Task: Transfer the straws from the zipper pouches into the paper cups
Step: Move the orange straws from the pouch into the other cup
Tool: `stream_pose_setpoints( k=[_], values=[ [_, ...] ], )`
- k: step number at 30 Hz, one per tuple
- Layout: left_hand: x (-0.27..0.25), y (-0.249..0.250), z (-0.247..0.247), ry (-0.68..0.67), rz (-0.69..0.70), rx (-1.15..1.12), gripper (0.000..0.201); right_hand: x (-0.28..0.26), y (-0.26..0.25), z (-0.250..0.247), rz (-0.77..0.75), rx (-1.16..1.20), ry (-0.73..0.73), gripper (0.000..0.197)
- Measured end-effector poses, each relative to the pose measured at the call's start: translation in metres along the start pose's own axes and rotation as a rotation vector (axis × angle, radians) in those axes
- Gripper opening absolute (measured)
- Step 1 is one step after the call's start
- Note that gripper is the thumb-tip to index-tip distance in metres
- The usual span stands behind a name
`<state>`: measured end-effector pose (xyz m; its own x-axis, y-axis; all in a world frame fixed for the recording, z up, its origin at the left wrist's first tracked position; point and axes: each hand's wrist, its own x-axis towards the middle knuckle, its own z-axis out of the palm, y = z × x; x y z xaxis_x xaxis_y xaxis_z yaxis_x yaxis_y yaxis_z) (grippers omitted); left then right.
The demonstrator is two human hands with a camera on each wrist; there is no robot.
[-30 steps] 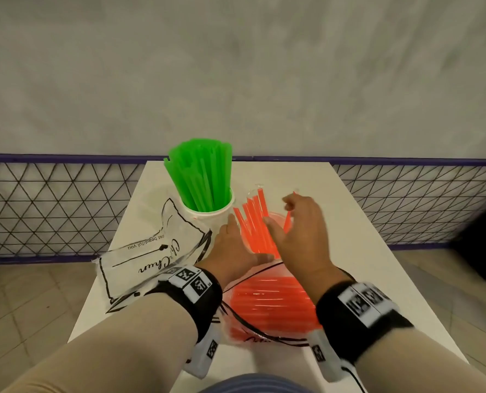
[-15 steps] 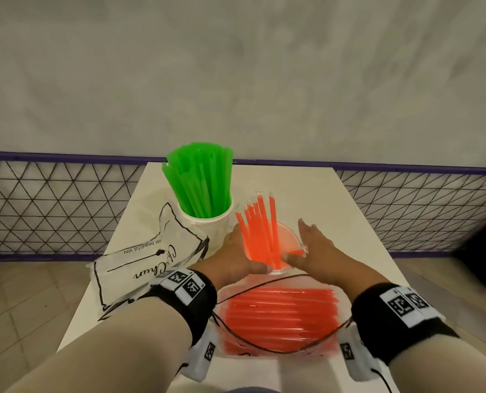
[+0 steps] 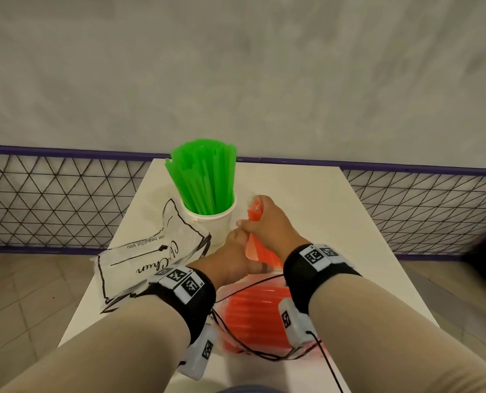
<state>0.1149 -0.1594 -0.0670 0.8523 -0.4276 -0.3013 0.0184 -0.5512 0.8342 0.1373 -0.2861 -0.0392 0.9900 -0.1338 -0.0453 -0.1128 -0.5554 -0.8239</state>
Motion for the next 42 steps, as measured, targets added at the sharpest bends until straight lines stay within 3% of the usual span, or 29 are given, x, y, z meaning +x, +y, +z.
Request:
stream_pose_setpoints(
  k=[1,3,7,9,11,15,18,20,22,25,27,29,30,32,34,35,37,42],
  values=[
    [-0.001,0.0,0.0,0.01,0.004,-0.038,0.107,-0.001,-0.002,0.001,0.008,0.042,0.044,0.053],
    [-0.004,0.0,-0.001,0.04,-0.016,-0.077,0.103,0.0,-0.005,-0.003,0.029,0.163,0.112,0.035],
    [-0.007,0.0,-0.006,0.047,-0.055,-0.014,0.123,0.003,-0.012,-0.021,0.058,0.419,0.223,0.036],
    [-0.008,0.001,-0.01,0.036,-0.05,-0.004,0.112,0.001,-0.008,-0.03,0.06,0.414,0.263,0.032],
    [-0.008,0.001,-0.011,0.039,-0.033,0.01,0.088,-0.001,0.003,-0.036,0.073,0.237,0.249,0.029],
    [-0.007,0.001,-0.013,0.047,0.002,0.015,0.077,-0.007,0.023,-0.037,0.194,-0.045,0.131,0.045],
    [-0.007,-0.004,-0.014,0.019,0.016,0.025,0.096,-0.01,0.023,-0.04,0.232,-0.059,0.116,0.052],
    [-0.009,-0.008,-0.016,0.011,0.01,0.027,0.113,-0.012,0.021,-0.044,0.248,-0.044,0.076,0.076],
    [-0.013,-0.012,-0.016,0.013,-0.009,-0.006,0.116,-0.014,0.021,-0.05,0.277,0.027,0.046,0.104],
    [-0.026,-0.018,-0.019,0.005,-0.034,-0.133,0.094,-0.025,0.023,-0.062,0.275,0.123,0.104,0.124],
    [-0.037,-0.03,-0.023,-0.018,-0.049,-0.197,0.068,-0.043,0.016,-0.071,0.179,0.132,0.245,0.116],
    [-0.046,-0.047,-0.026,-0.057,-0.079,-0.156,0.055,-0.066,0.006,-0.076,0.003,0.095,0.391,0.081],
    [-0.05,-0.057,-0.027,-0.092,-0.096,-0.116,0.057,-0.077,0.001,-0.077,-0.085,0.069,0.379,0.055],
    [-0.059,-0.076,-0.028,-0.183,-0.108,0.024,0.069,-0.098,-0.007,-0.076,-0.157,-0.036,0.078,0.017],
    [-0.067,-0.087,-0.028,-0.285,-0.062,0.208,0.083,-0.113,-0.007,-0.064,-0.147,-0.3,-0.38,0.012],
    [-0.069,-0.089,-0.027,-0.331,-0.036,0.254,0.087,-0.118,-0.003,-0.055,-0.144,-0.447,-0.529,0.016],
    [-0.074,-0.087,-0.023,-0.385,-0.014,0.276,0.083,-0.125,0.009,-0.034,-0.192,-0.659,-0.586,0.034],
    [-0.084,-0.076,-0.002,-0.429,-0.095,0.191,0.048,-0.134,0.03,0.001,-0.424,-0.746,-0.436,0.056]
  ],
)
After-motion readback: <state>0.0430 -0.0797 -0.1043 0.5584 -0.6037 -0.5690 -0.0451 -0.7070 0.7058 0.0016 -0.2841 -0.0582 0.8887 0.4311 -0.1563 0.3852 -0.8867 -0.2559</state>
